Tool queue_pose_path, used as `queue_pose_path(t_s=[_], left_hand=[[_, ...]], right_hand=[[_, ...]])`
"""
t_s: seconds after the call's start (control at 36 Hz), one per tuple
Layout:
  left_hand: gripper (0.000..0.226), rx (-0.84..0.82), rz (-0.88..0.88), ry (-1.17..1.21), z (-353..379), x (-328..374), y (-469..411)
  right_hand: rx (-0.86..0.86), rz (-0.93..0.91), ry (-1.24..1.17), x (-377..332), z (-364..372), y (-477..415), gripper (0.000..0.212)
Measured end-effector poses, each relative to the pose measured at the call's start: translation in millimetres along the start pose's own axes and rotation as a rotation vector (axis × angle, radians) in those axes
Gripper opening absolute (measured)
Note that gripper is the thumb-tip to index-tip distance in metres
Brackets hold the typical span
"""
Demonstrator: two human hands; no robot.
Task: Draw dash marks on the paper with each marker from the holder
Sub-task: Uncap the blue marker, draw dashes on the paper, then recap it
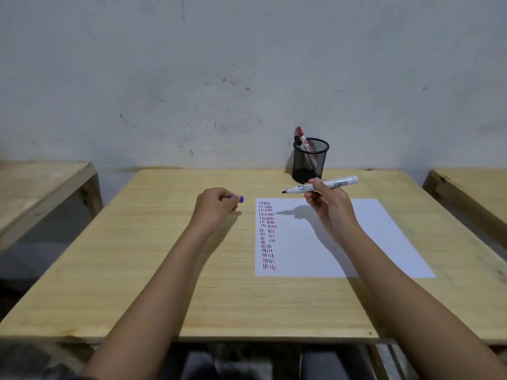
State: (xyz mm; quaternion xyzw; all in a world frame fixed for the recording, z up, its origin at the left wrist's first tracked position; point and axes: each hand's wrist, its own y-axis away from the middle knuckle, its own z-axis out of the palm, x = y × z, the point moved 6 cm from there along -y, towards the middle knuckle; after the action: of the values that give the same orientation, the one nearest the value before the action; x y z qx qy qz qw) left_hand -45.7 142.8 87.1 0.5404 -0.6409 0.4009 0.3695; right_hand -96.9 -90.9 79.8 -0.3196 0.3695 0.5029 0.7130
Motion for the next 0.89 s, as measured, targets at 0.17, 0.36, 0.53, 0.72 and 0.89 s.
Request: queue_pose_path(t_s=[0.17,0.36,0.53,0.72,0.89], left_hand=[[0.017,-0.069,-0.044,-0.432,13,-11,-9],[0.016,-0.128,0.002,-0.553,32,-7,-14],[0.041,-0.062,0.093,-0.549,35,-6,-5],[0.045,-0.186,0.349,-0.461,47,0,45],[0.054,-0.371,0.410,-0.574,62,-6,69]], right_hand=[[0.042,-0.003,0.157,8,-6,-3,0.013],[0.005,0.003,0.299,16,-3,-4,0.014],[-0.018,-0.030,0.395,16,3,3,0.013],[0.069,-0.049,0.568,23,7,16,0.019],[0.110,0.012,0.548,37,17,31,0.011]])
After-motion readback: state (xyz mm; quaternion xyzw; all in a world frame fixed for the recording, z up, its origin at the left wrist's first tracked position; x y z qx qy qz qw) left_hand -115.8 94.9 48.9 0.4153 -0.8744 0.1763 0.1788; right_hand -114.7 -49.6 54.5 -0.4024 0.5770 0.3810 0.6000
